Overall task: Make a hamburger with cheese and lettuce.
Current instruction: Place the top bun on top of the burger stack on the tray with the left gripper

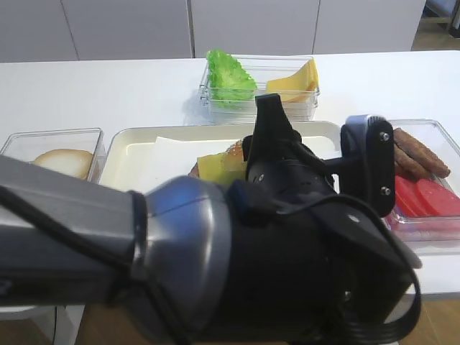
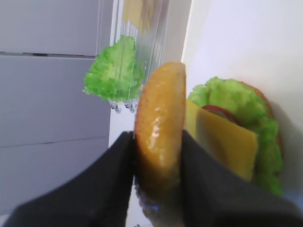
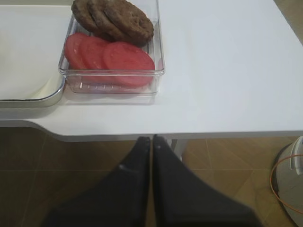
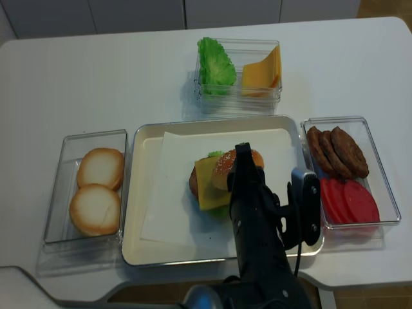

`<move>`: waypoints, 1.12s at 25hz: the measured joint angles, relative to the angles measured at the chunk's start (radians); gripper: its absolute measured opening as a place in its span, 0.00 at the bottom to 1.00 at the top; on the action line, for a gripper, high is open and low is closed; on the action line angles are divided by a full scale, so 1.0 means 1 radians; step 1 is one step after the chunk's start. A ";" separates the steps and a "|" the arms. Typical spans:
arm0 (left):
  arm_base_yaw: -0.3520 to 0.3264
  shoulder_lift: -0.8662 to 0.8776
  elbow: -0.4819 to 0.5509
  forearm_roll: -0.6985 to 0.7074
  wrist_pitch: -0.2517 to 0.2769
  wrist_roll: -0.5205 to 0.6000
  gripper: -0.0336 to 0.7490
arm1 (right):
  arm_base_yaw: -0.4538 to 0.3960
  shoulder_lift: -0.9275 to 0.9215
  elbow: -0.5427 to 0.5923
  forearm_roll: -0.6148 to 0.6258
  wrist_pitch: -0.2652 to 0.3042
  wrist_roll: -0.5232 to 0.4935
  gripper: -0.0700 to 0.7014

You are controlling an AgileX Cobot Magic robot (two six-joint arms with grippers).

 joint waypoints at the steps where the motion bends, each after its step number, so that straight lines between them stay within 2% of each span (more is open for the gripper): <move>1: 0.000 0.000 0.000 0.000 0.000 0.011 0.30 | 0.000 0.000 0.000 0.000 0.000 0.000 0.20; 9: 0.033 0.000 0.000 -0.002 0.000 0.077 0.30 | 0.000 0.000 0.000 0.000 0.000 0.000 0.20; 17: 0.066 0.000 0.000 -0.030 0.000 0.059 0.30 | 0.000 0.000 0.000 0.000 0.000 0.000 0.20; 28: 0.072 0.000 0.000 -0.067 0.000 0.032 0.30 | 0.000 0.000 0.000 0.000 0.000 0.000 0.20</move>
